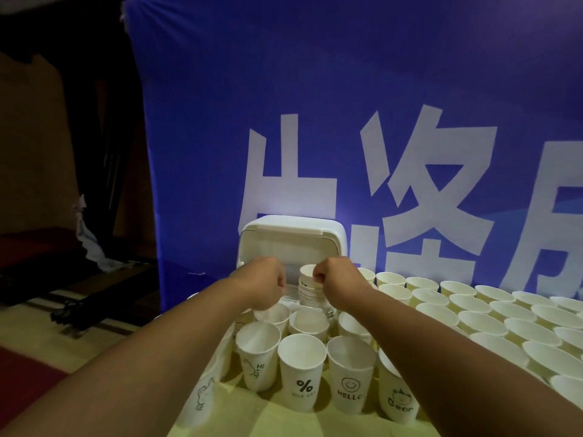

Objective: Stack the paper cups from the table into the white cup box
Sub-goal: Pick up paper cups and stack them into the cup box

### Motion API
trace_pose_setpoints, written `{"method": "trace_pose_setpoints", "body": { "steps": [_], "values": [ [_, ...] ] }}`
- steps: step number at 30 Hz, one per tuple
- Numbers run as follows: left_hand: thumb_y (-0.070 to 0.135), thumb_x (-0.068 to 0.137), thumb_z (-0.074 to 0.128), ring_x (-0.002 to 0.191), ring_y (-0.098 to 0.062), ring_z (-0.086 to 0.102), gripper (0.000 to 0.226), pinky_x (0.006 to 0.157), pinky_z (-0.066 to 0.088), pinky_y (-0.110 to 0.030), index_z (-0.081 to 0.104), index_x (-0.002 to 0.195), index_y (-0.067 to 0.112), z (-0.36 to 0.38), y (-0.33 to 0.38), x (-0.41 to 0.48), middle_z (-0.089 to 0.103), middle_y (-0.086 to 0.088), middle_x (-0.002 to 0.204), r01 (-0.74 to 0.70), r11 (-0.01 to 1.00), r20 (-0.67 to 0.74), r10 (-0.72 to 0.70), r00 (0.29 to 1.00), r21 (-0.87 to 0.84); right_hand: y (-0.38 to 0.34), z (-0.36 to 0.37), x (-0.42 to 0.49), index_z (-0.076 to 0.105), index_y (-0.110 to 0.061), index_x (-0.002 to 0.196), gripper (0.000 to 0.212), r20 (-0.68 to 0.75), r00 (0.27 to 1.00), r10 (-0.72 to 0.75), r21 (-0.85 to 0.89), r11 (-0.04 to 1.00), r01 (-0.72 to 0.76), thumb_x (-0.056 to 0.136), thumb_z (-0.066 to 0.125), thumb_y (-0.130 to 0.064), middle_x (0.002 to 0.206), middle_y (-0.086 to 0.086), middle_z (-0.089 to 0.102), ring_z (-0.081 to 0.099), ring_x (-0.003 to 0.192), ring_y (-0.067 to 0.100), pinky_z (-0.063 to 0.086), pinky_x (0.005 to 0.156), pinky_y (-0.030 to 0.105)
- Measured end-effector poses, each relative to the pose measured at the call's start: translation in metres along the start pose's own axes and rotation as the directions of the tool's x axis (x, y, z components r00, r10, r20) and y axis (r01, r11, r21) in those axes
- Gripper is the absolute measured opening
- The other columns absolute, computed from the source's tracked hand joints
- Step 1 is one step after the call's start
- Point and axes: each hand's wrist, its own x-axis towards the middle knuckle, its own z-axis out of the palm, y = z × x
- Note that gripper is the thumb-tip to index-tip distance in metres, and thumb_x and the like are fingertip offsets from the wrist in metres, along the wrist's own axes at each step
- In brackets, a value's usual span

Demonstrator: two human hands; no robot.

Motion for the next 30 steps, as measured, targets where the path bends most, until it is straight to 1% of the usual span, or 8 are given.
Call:
{"method": "trace_pose_setpoints", "body": {
  "steps": [8, 10, 13, 16, 19, 22, 27, 30],
  "values": [
    [0.019, 0.091, 0.068, 0.084, -0.019, 0.069, 0.012, 0.082, 0.062, -0.042, 0.073, 0.080, 0.019, -0.021, -0.025, -0.041, 0.071, -0.001, 0.084, 0.002, 1.000, 0.039, -0.003, 0.999, 0.027, -0.009, 0.007, -0.014, 0.064, -0.013, 0.125, 0.038, 0.127, 0.992, -0.005, -0.188, 0.982, 0.029, 0.088, 0.073, -0.014, 0.111, 0.004, 0.065, 0.064, 0.093, 0.019, 0.055, 0.089, 0.028],
    [0.020, 0.092, 0.068, 0.083, -0.017, 0.068, 0.011, 0.081, 0.062, -0.040, 0.073, 0.082, 0.020, -0.027, -0.031, -0.054, 0.069, 0.001, 0.084, 0.007, 0.999, 0.027, -0.008, 1.000, 0.036, -0.015, 0.005, -0.021, 0.060, -0.019, 0.130, 0.043, 0.078, 0.997, 0.000, -0.133, 0.991, 0.011, 0.088, 0.071, -0.015, 0.119, 0.002, 0.063, 0.063, 0.098, 0.020, 0.054, 0.088, 0.029],
    [0.021, 0.092, 0.068, 0.082, -0.013, 0.067, 0.011, 0.080, 0.062, -0.039, 0.075, 0.085, 0.019, -0.038, -0.044, -0.076, 0.069, 0.007, 0.083, 0.019, 0.999, -0.008, -0.018, 1.000, 0.050, -0.036, 0.004, -0.042, 0.058, -0.029, 0.132, 0.043, -0.101, 0.993, -0.059, 0.060, 0.996, 0.065, 0.091, 0.066, -0.018, 0.130, -0.005, 0.056, 0.059, 0.105, 0.016, 0.050, 0.088, 0.026],
    [0.020, 0.091, 0.068, 0.079, -0.010, 0.067, 0.013, 0.076, 0.060, -0.035, 0.075, 0.080, 0.019, -0.048, -0.059, -0.104, 0.071, 0.008, 0.080, 0.036, 0.998, -0.042, -0.034, 0.999, 0.050, -0.068, 0.005, -0.074, 0.064, -0.031, 0.120, 0.028, -0.182, 0.967, -0.179, 0.182, 0.960, 0.212, 0.093, 0.063, -0.022, 0.118, -0.013, 0.055, 0.053, 0.100, 0.006, 0.043, 0.086, 0.020],
    [0.021, 0.091, 0.069, 0.080, -0.009, 0.067, 0.012, 0.077, 0.060, -0.034, 0.076, 0.081, 0.022, -0.053, -0.073, -0.131, 0.072, 0.009, 0.081, 0.078, 0.995, -0.067, -0.073, 0.995, 0.068, -0.098, 0.012, -0.101, 0.070, -0.030, 0.111, 0.021, -0.134, 0.934, -0.330, 0.149, 0.926, 0.348, 0.092, 0.063, -0.026, 0.117, -0.011, 0.061, 0.054, 0.104, 0.007, 0.047, 0.095, 0.027],
    [0.018, 0.090, 0.067, 0.083, -0.012, 0.066, 0.011, 0.080, 0.061, -0.036, 0.075, 0.083, 0.024, -0.055, -0.084, -0.154, 0.071, 0.007, 0.086, 0.138, 0.985, -0.078, -0.131, 0.988, 0.099, -0.120, 0.025, -0.119, 0.068, -0.031, 0.120, 0.031, -0.023, 0.915, -0.403, 0.155, 0.903, 0.401, 0.089, 0.065, -0.026, 0.128, -0.011, 0.059, 0.055, 0.115, 0.009, 0.047, 0.101, 0.030],
    [0.025, 0.088, 0.069, 0.103, -0.012, 0.061, 0.024, 0.090, 0.057, -0.031, 0.070, 0.112, 0.026, -0.052, -0.097, -0.185, 0.063, 0.007, 0.114, 0.172, 0.969, -0.026, -0.170, 0.985, 0.178, -0.137, 0.043, -0.139, 0.064, -0.030, 0.127, 0.038, 0.072, 0.890, -0.451, 0.135, 0.888, 0.439, 0.089, 0.066, -0.024, 0.134, -0.010, 0.057, 0.053, 0.120, 0.010, 0.049, 0.099, 0.027],
    [0.032, 0.091, 0.070, 0.100, -0.011, 0.061, 0.018, 0.089, 0.056, -0.032, 0.070, 0.108, 0.026, -0.041, -0.101, -0.197, 0.064, 0.007, 0.111, 0.185, 0.962, -0.047, -0.179, 0.983, 0.199, -0.135, 0.048, -0.147, 0.065, -0.030, 0.126, 0.033, 0.049, 0.897, -0.440, 0.151, 0.891, 0.429, 0.094, 0.064, -0.028, 0.130, -0.010, 0.060, 0.056, 0.113, 0.007, 0.050, 0.095, 0.024]
  ]
}}
